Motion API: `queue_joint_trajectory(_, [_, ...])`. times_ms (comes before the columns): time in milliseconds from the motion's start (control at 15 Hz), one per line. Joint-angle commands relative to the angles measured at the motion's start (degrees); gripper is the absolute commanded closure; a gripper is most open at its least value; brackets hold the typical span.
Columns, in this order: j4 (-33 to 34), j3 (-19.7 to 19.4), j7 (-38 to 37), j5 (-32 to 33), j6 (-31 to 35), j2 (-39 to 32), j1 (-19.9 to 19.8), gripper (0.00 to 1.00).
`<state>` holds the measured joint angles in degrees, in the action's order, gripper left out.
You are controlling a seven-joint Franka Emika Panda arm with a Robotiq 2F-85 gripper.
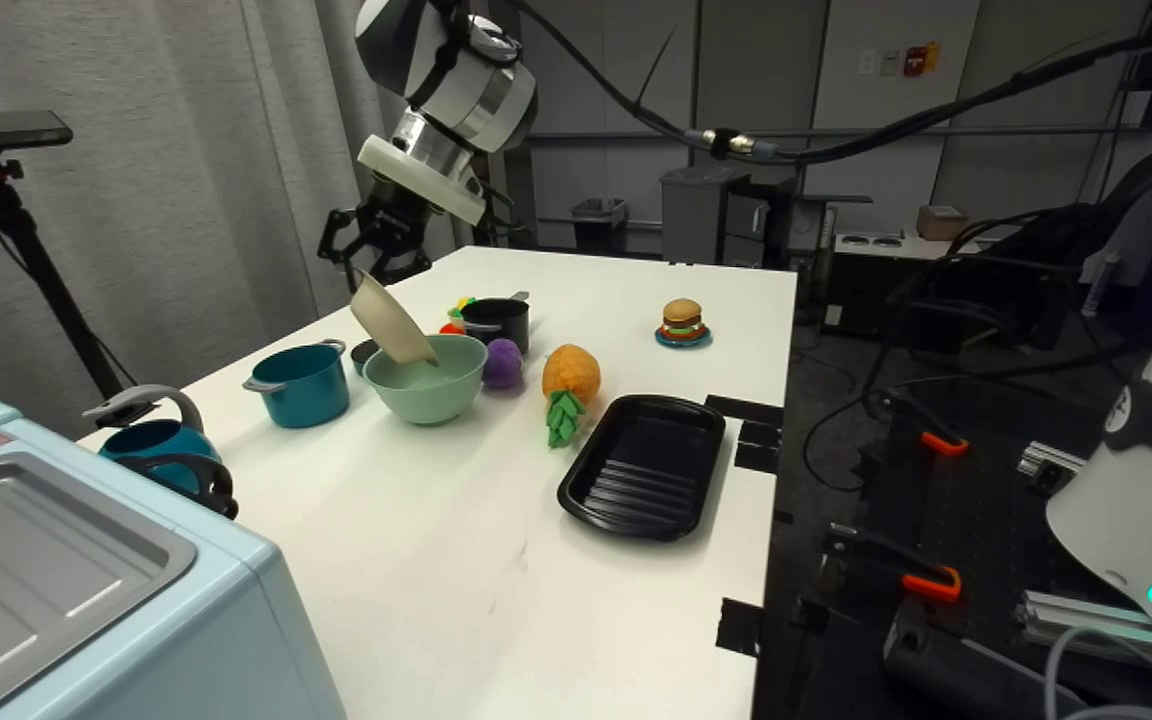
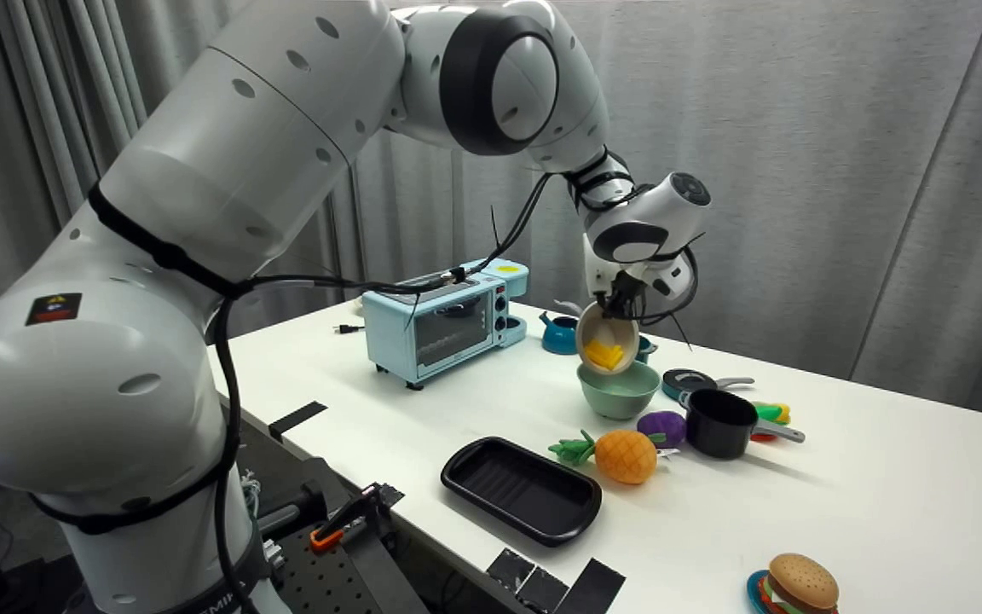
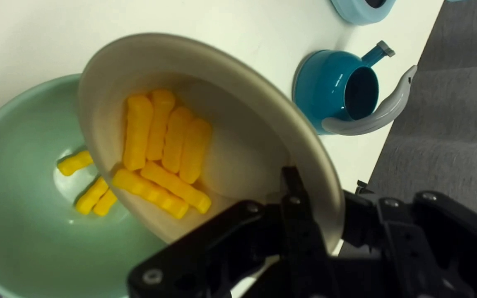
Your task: Pick the plate then pour the potatoes fries into the bowl
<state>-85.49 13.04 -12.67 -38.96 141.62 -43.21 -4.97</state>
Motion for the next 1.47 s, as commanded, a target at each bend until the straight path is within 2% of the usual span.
queue_joint_trajectory(0, [4.3,0.1,3.6,-2.5,-3.1,-2.0,-1.1,0.99])
queue_joint_trajectory(533, [9.8,0.2,7.1,-5.4,-8.8,-5.2,-3.1,0.99])
queue_joint_trajectory(1000, [13.5,0.1,7.9,-8.4,-12.2,-7.9,-3.3,0.99])
queue_joint_trajectory(1400, [17.3,0.2,7.8,-13.6,-16.4,-10.0,-4.2,0.99])
